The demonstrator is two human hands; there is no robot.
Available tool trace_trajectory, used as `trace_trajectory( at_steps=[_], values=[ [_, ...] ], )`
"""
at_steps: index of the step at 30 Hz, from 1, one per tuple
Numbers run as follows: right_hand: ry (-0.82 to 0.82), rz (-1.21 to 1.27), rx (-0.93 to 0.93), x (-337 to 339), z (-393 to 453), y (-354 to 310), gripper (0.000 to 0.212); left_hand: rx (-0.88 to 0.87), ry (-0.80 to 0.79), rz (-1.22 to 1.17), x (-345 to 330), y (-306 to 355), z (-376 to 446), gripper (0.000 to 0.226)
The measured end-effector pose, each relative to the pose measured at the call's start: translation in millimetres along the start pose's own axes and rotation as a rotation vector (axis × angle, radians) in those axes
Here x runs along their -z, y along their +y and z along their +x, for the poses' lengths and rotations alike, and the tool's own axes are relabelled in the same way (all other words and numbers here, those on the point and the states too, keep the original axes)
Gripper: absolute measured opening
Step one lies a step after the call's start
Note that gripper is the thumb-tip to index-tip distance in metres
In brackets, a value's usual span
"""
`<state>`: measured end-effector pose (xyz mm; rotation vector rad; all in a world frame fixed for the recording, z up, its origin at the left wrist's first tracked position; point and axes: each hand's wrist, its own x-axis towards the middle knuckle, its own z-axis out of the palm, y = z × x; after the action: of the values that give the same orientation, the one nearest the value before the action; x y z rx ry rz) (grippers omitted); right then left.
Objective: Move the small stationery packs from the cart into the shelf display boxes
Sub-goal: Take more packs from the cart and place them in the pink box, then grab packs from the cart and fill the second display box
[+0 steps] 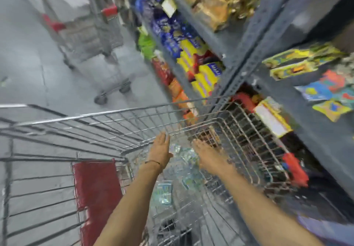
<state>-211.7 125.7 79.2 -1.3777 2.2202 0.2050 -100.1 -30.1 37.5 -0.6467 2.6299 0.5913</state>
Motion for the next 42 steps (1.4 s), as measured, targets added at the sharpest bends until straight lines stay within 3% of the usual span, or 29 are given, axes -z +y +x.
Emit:
trace_trajectory(
  at_steps=[5,8,11,14,17,21,24,28,33,39,42],
  values=[
    [-0.006,0.069,-0.157,-76,58,-4,0.069,-0.108,-0.147,0.099,-71,-33,44,0.071],
    [0.003,0.115,-0.382,-103,76,-6,0.092,-0.139,-0.106,0.128,-93,-32,63,0.067],
    [0.035,0.237,-0.495,-124,84,-6,0.097,-0.093,-0.051,0.123,-106,-26,72,0.061],
    [0.071,0.237,-0.469,-132,81,-3,0.093,-0.005,0.023,0.084,-107,-20,66,0.069],
    [0.068,0.180,-0.399,-131,76,3,0.093,-0.060,0.062,0.093,-105,-26,62,0.093],
    [0.087,0.157,-0.354,-129,75,9,0.094,-0.344,-0.197,0.256,-104,-38,72,0.100],
    [0.098,0.150,-0.337,-128,74,11,0.094,-0.354,-0.246,0.268,-110,-39,70,0.091],
    [0.125,0.167,-0.305,-117,67,10,0.093,-0.263,-0.198,0.201,-109,-37,61,0.078],
    [0.100,0.103,-0.235,-79,35,11,0.085,-0.179,-0.181,0.164,-75,-15,35,0.089],
    [0.145,0.197,-0.250,10,-65,28,0.072,-0.292,-0.085,0.141,18,67,-5,0.088],
    [0.270,0.237,-0.310,50,-136,42,0.071,-0.417,-0.036,0.124,66,127,-27,0.092]
  ],
)
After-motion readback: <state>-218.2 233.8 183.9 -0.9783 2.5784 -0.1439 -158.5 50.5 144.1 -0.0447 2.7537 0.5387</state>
